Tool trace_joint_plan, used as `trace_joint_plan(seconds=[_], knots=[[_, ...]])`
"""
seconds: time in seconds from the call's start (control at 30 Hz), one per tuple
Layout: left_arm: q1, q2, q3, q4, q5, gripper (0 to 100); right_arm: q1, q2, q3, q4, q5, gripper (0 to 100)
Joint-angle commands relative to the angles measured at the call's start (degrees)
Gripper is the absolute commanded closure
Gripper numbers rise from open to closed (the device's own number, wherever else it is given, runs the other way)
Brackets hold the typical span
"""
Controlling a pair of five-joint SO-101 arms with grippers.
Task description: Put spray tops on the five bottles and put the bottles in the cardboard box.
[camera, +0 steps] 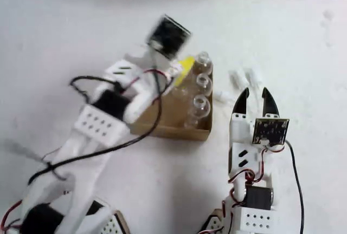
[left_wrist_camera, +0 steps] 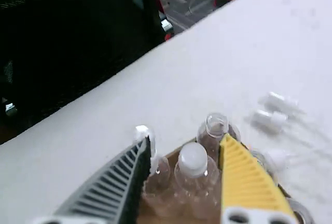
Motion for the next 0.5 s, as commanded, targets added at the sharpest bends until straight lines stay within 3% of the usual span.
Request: trace_joint_plan(seconds=[0.0, 0.1, 0.27, 0.47], knots=[[-2.07, -9.36, -6.42, 8.35, 7.21, 80, -0.31, 0.13, 0.53, -0.75, 0.79, 87.2], [-3.38, -12.44, -5.27, 10.9, 9.32, 80, -0.31, 0.13, 0.53, -0.75, 0.79, 87.2], [-13.23, -13.76, 0.18, 15.74, 16.53, 80, -0.66, 0.04, 0.53, 0.4, 0.88, 86.9], [-23.34, -17.54, 13.63, 11.87, 22.86, 80, -4.18, -0.31, 0.53, -1.71, 0.88, 87.2]])
